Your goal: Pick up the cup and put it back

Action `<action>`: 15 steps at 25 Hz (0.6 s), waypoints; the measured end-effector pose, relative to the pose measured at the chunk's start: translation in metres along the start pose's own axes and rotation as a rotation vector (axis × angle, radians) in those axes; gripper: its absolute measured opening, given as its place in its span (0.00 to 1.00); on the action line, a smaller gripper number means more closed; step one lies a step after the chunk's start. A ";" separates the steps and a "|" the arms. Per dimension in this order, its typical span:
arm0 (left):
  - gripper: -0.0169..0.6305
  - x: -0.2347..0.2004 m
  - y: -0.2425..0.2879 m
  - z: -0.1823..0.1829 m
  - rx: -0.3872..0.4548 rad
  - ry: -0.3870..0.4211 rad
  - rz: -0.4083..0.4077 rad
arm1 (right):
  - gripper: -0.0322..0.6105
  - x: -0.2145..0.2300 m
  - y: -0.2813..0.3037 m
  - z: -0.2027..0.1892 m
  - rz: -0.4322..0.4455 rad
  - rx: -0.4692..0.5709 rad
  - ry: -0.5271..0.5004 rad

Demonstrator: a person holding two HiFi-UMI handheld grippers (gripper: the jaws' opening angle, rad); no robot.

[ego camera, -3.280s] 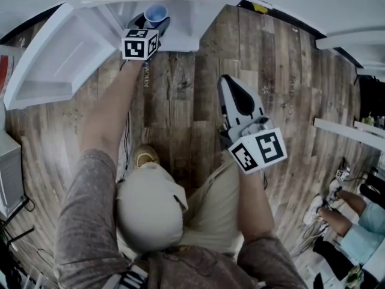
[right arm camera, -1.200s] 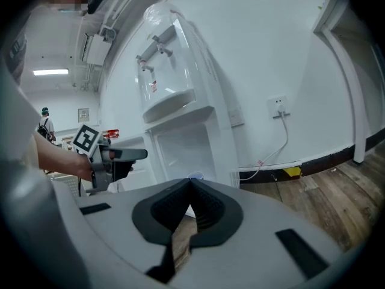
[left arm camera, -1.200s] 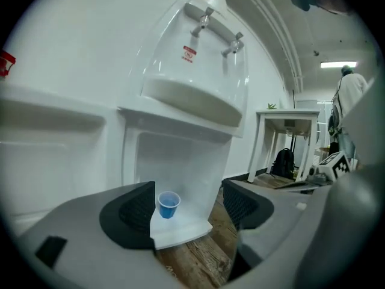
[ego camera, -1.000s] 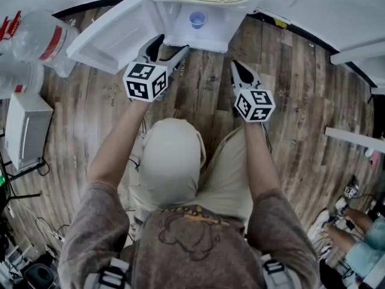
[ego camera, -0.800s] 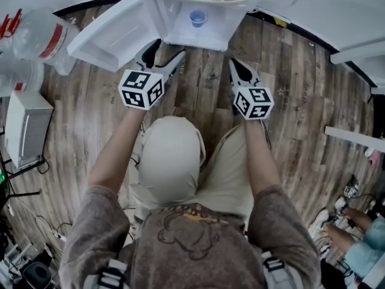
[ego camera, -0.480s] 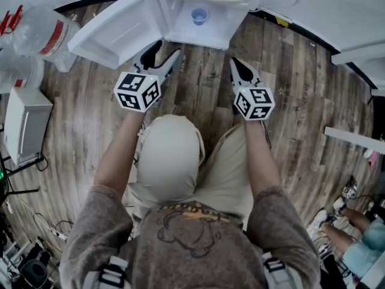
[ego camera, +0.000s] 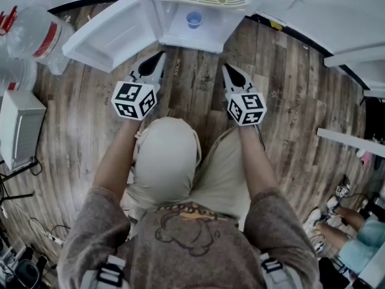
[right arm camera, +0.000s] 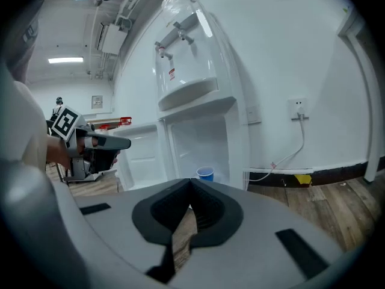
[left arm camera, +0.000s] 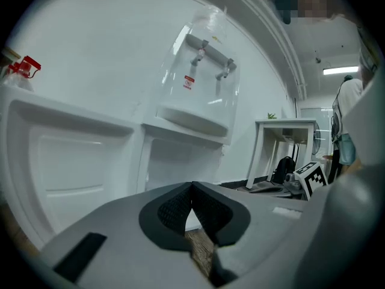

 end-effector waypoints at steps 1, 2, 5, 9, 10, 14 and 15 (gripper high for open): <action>0.03 -0.002 0.000 0.001 0.001 0.002 -0.004 | 0.05 0.000 0.000 0.002 0.001 0.004 -0.001; 0.03 -0.004 0.001 0.003 0.001 0.003 -0.009 | 0.05 0.000 0.000 0.004 0.001 0.010 0.001; 0.03 -0.009 0.001 0.011 -0.002 0.014 -0.030 | 0.05 -0.004 -0.005 0.019 0.000 0.037 0.013; 0.03 -0.017 -0.009 0.034 -0.006 0.001 -0.044 | 0.05 -0.013 -0.018 0.057 -0.005 0.095 0.055; 0.03 -0.017 -0.014 0.044 -0.008 -0.001 -0.044 | 0.05 -0.016 -0.023 0.068 -0.007 0.101 0.073; 0.03 -0.011 -0.052 0.100 -0.026 0.001 -0.039 | 0.05 -0.033 -0.057 0.117 0.003 0.082 0.095; 0.03 -0.008 -0.064 0.119 -0.030 0.001 -0.038 | 0.05 -0.037 -0.071 0.132 0.006 0.073 0.095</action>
Point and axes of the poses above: the fingertips, and each gripper's own axes: y forward along the fingers, x to its right, z out of its top, the point moved 2 cm from there along -y, backward along the fingers, and after that the axes turned 15 degrees about -x, right-handed, at the moved point
